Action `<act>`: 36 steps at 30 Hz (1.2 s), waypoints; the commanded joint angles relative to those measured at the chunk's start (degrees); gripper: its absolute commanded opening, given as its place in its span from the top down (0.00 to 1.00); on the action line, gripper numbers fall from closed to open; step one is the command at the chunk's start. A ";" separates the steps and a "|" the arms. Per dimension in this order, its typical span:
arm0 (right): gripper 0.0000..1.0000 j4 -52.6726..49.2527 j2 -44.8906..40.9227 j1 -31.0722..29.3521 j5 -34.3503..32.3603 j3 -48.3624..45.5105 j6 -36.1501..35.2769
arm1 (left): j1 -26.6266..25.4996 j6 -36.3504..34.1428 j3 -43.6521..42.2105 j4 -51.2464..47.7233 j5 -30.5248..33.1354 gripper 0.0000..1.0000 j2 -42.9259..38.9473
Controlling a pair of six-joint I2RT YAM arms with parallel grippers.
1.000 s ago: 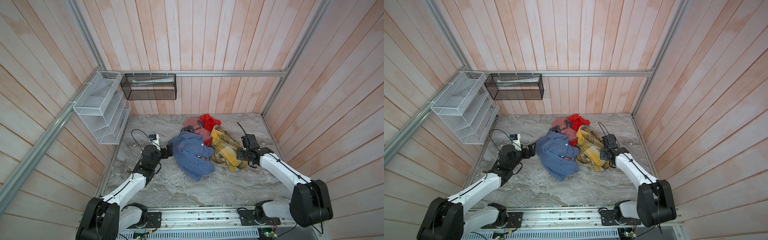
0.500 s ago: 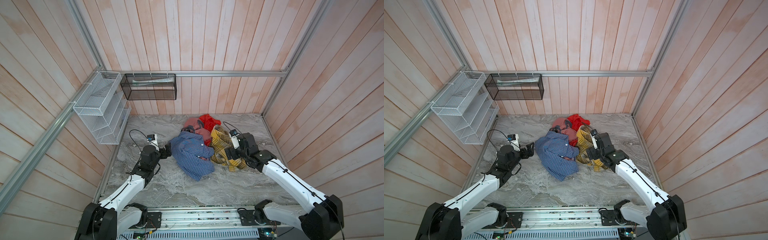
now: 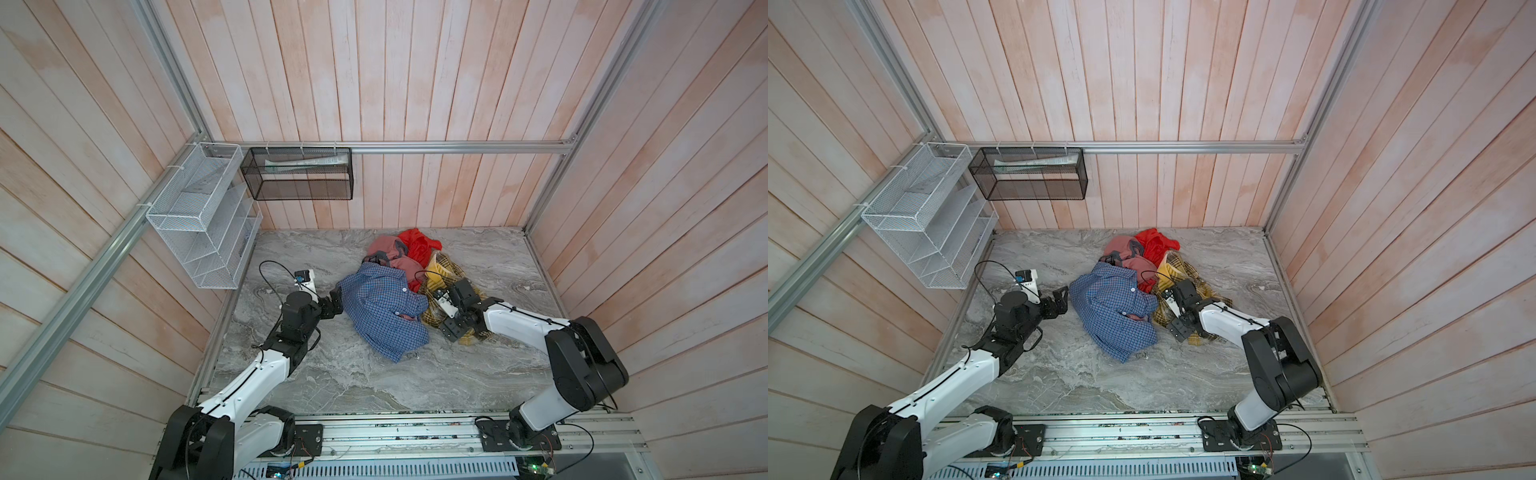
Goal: Pick out a specific cloth from the pile
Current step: 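Regrasp the plaid cloth on the pile with the right gripper and lift, then carry the plaid cloth away from the pile toward the right arm's side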
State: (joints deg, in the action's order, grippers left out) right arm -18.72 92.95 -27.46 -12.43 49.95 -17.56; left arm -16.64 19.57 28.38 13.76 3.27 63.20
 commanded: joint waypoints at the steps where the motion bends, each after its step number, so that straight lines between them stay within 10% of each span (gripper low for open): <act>1: 0.18 -1.43 4.87 -0.12 -2.21 0.03 -1.40 | -0.23 -0.05 -0.74 -0.92 0.24 0.03 -0.78; 13: 1.00 3.76 -3.63 -0.07 -8.18 -2.84 0.03 | -0.28 0.41 -0.96 0.01 0.09 0.03 -0.31; 36: 1.00 20.10 -37.89 -1.54 -15.49 0.41 3.02 | -0.23 0.65 -1.31 0.17 0.60 0.03 -1.37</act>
State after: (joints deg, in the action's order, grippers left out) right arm -3.22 56.49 -28.51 -25.21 47.22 -16.10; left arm -16.69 19.77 28.16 13.28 3.46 62.57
